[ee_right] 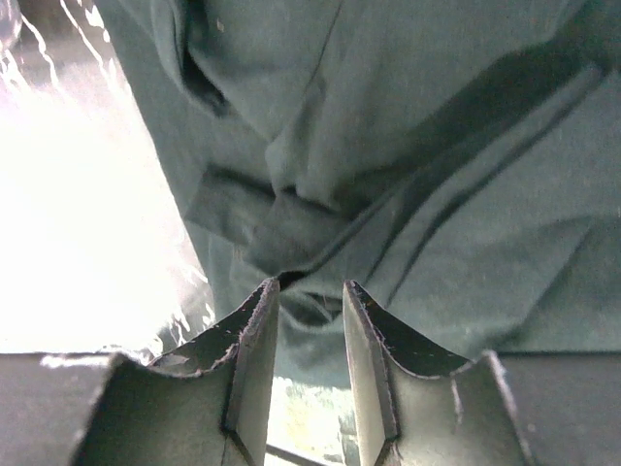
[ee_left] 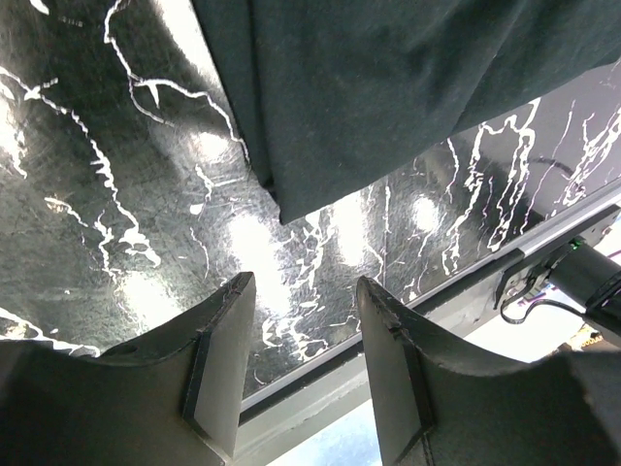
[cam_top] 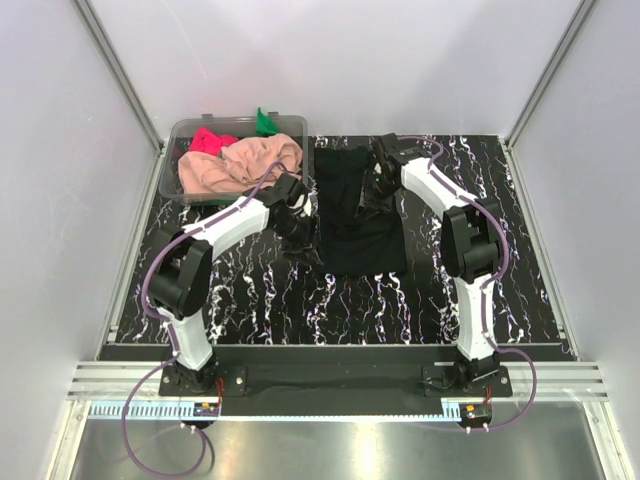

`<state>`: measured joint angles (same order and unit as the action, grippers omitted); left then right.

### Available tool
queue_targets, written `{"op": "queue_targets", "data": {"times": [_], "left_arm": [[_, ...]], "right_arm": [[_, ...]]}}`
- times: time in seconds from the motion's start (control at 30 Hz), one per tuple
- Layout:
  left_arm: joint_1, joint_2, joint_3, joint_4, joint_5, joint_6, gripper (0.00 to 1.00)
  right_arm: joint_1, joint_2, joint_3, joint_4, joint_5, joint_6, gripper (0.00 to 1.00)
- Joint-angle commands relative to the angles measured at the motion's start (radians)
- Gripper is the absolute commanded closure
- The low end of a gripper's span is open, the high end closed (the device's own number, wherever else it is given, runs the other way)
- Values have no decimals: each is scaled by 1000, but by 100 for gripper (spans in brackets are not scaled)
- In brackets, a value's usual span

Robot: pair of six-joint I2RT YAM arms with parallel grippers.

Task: Fold and stack the t-shirts
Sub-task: Fold the tshirt

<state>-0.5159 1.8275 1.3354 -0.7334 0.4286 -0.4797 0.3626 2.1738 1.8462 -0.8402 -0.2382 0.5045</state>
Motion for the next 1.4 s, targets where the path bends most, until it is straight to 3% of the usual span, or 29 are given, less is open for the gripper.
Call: {"op": "queue_targets", "data": {"times": [0.0,0.33,0.53,1.1,1.23,1.27,1.3,1.33,1.37], "left_arm": [[4,-62,-18,34,-11,0,49],[2,-24,4,49,25,-8,49],[-7,21,30,61,1,-26,49],[-38,197,215,58,9,-33,51],[-50,223,202,60,1,-28,61],[-53,228,197,63,-8,-27,80],[-53,237,196,65,-11,-25,91],[-53,245,196,66,-14,-22,100],[-53,251,196,68,-14,-19,100]], "right_arm": [[21,-99,44,-66,-9,-29,60],[44,-318,-172,-97,-18,-24,59],[45,-296,-248,-42,-23,-24,59],[45,-152,-259,64,-39,-67,59],[45,-102,-234,76,-49,-69,60],[45,-86,-228,81,-53,-67,61],[45,-80,-219,87,-53,-67,61],[45,-75,-213,92,-55,-66,61],[45,-65,-205,92,-55,-67,61]]}}
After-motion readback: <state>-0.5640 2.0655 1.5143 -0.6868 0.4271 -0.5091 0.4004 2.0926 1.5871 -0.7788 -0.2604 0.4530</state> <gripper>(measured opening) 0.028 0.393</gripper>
